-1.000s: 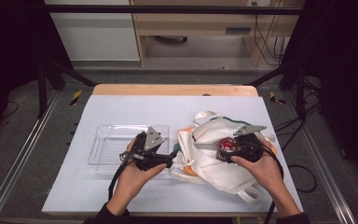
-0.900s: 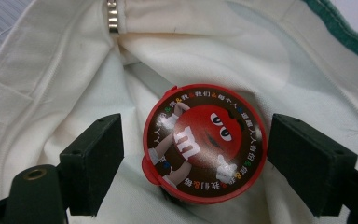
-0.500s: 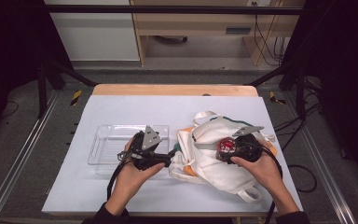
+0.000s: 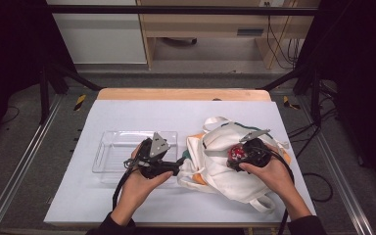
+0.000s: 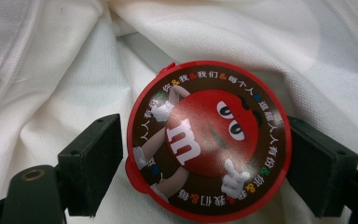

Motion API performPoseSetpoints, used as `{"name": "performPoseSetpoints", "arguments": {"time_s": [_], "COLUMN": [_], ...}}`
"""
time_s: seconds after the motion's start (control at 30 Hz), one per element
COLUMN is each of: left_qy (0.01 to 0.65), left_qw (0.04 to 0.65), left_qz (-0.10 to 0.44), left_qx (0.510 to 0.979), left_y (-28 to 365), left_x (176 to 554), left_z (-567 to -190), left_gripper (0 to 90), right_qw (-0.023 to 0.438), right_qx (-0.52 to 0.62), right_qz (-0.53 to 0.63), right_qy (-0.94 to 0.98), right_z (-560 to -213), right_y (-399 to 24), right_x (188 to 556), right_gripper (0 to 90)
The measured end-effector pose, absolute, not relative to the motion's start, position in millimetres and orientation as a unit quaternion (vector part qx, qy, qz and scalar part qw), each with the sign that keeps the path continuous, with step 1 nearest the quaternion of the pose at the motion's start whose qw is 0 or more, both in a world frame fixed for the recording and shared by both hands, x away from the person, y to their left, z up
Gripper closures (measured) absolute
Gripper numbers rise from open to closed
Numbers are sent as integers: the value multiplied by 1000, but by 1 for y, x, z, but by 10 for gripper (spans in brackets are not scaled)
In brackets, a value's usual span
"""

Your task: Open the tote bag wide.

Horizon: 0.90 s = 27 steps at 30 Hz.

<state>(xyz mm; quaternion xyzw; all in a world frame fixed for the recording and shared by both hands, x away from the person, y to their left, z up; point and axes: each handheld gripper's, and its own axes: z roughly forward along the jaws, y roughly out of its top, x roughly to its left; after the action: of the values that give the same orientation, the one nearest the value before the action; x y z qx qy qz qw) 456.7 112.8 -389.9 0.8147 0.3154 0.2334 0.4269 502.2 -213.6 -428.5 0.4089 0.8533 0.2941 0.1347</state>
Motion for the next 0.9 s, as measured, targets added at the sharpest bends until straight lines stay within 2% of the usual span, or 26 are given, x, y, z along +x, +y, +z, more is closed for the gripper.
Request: {"name": "performPoseSetpoints", "arguments": {"time_s": [0.27,0.33,0.9], "left_qy": [322,326,361], "left_qw": [427,430,461], "left_qz": [232,233,252], "left_qx": [812,809,770], "left_y": [116,119,154], "left_x": [459,460,475], "left_z": [-391,-390,-387], "left_gripper": [160,159,127], "right_qw": [132,138,147], "right_qx": [412,412,407], "right_qz": [283,280,281], "right_qy": [856,856,857], "right_z": [-430,-430,-428], "right_y": [-211,-211,-211], "right_x": [506,505,504], "right_gripper": [218,254,260]}}
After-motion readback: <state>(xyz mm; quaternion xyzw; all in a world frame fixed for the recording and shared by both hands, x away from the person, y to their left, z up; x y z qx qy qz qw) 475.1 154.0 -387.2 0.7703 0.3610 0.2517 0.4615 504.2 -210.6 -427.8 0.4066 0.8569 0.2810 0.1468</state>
